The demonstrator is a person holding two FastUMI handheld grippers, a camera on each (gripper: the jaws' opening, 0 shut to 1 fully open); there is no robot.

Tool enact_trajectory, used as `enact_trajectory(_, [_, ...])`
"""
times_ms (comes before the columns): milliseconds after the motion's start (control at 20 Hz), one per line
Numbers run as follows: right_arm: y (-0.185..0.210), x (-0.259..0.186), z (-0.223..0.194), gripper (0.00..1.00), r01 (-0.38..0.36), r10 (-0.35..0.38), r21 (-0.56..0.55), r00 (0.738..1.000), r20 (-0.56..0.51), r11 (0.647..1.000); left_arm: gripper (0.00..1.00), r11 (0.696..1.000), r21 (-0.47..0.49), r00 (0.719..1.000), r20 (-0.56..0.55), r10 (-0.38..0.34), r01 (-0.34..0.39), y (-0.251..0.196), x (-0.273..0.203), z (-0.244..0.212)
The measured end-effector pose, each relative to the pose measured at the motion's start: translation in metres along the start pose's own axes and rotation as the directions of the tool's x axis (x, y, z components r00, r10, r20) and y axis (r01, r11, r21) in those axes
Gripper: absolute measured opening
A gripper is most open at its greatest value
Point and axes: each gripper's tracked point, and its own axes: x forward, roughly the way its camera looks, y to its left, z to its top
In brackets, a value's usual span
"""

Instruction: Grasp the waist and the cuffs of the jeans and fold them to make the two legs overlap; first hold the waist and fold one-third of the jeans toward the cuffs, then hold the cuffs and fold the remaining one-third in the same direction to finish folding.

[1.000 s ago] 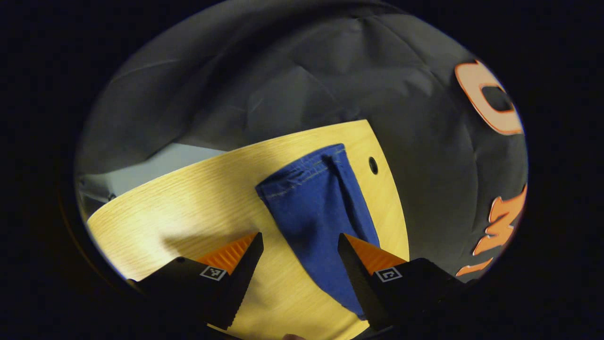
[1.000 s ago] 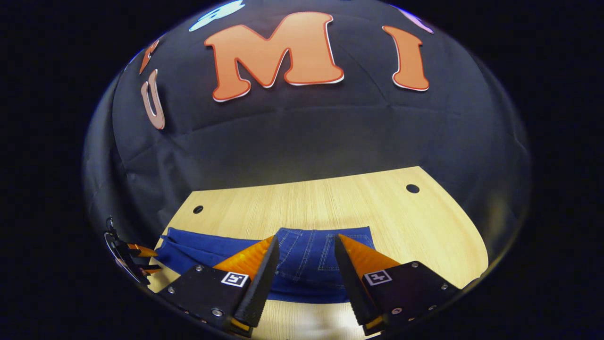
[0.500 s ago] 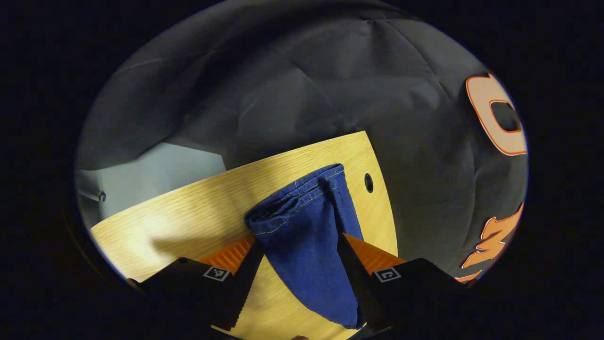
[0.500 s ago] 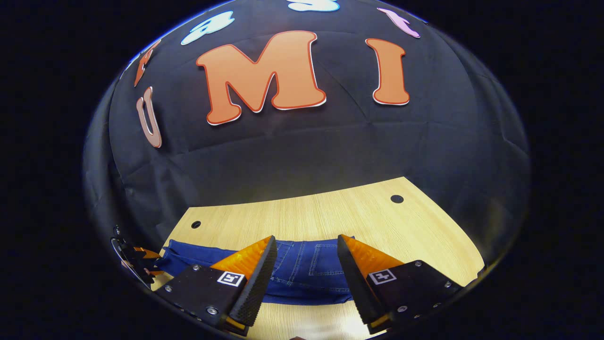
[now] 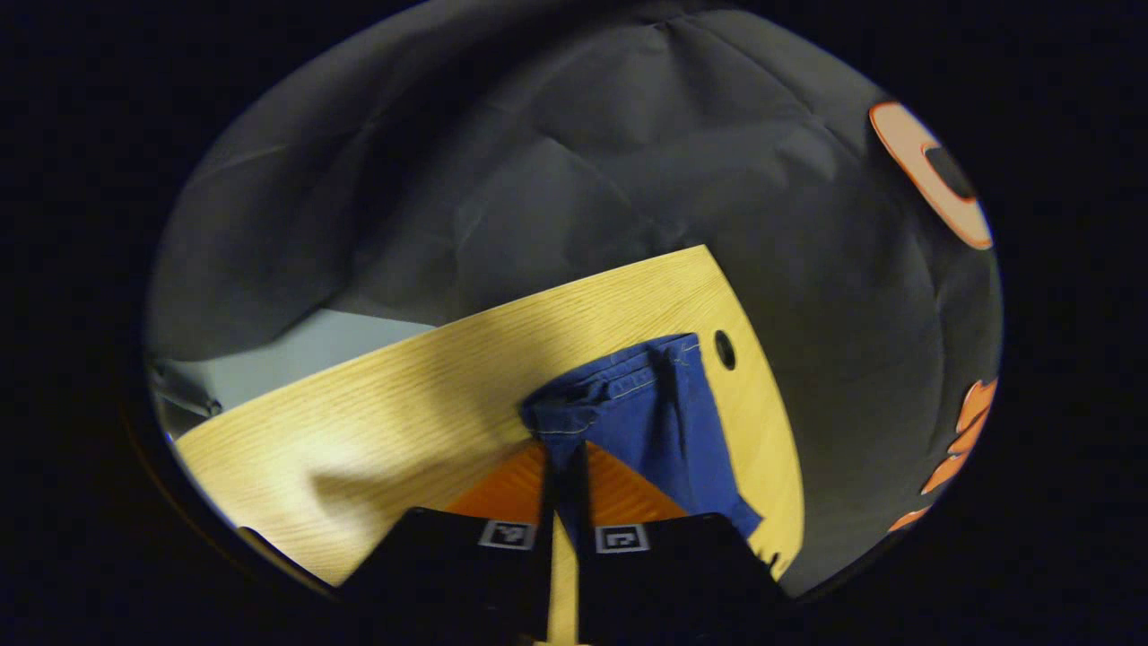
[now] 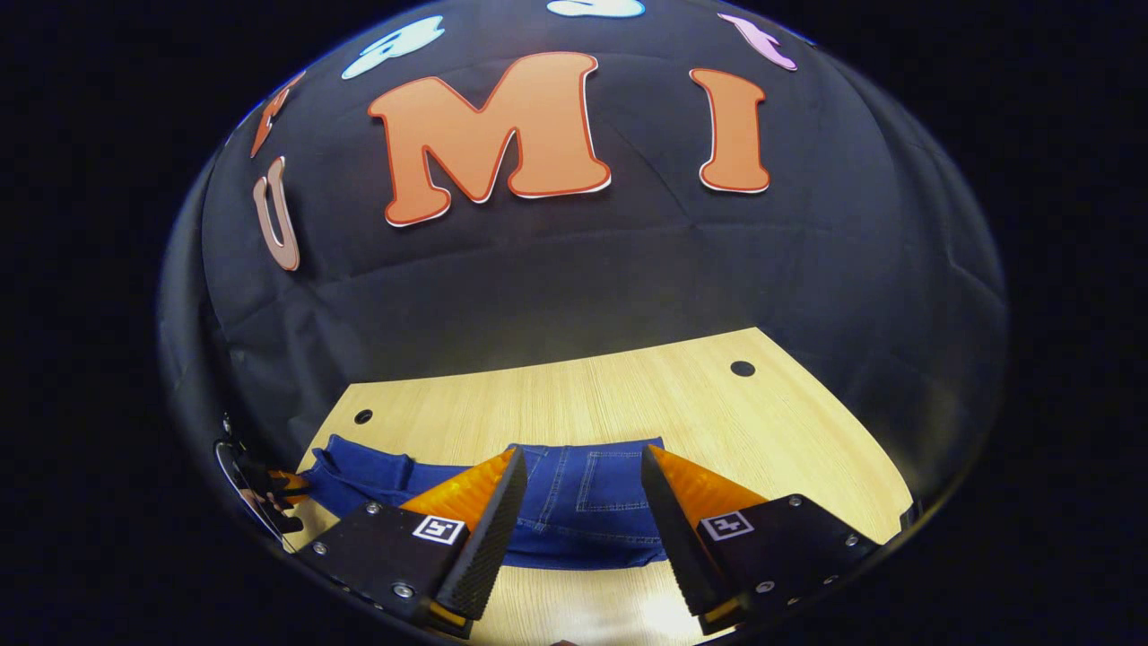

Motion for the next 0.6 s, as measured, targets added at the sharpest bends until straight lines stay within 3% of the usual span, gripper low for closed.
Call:
enact_trajectory(50, [-0.002,0.001,0.001,0.81,0.005,-0.005,0.0,1.0,-0.001,1.0,0.09,0.998,0.052,0.999,0.016,0.027,-0.028,0.003,0.001,0.002])
enact_trajectory(100, [-0.001,0.002,0.0,0.81,0.003,-0.003,-0.002,1.0,-0.003,1.0,0.1,0.996,0.086,1.0,0.019,0.014,-0.016,-0.001,0.035,0.008])
enact_trajectory(150, [-0.004,0.003,0.0,0.81,0.008,-0.008,-0.005,1.0,-0.007,1.0,0.03,0.992,0.127,0.999,0.034,0.007,-0.012,-0.004,0.01,-0.002])
enact_trajectory(250, [-0.004,0.006,-0.001,0.81,0.006,-0.006,-0.007,1.0,-0.015,1.0,0.01,0.989,0.149,0.998,0.052,-0.033,0.025,-0.008,0.003,0.001])
enact_trajectory(400, [-0.008,0.009,0.002,0.81,0.006,-0.006,-0.009,1.0,-0.013,1.0,0.0,0.99,0.081,0.99,0.073,-0.123,0.117,-0.021,-0.01,0.008])
enact_trajectory(600, [-0.007,0.013,0.004,0.81,-0.008,0.008,-0.001,1.0,-0.018,1.0,0.01,0.968,0.154,0.97,0.106,-0.218,0.2,-0.051,-0.042,0.014])
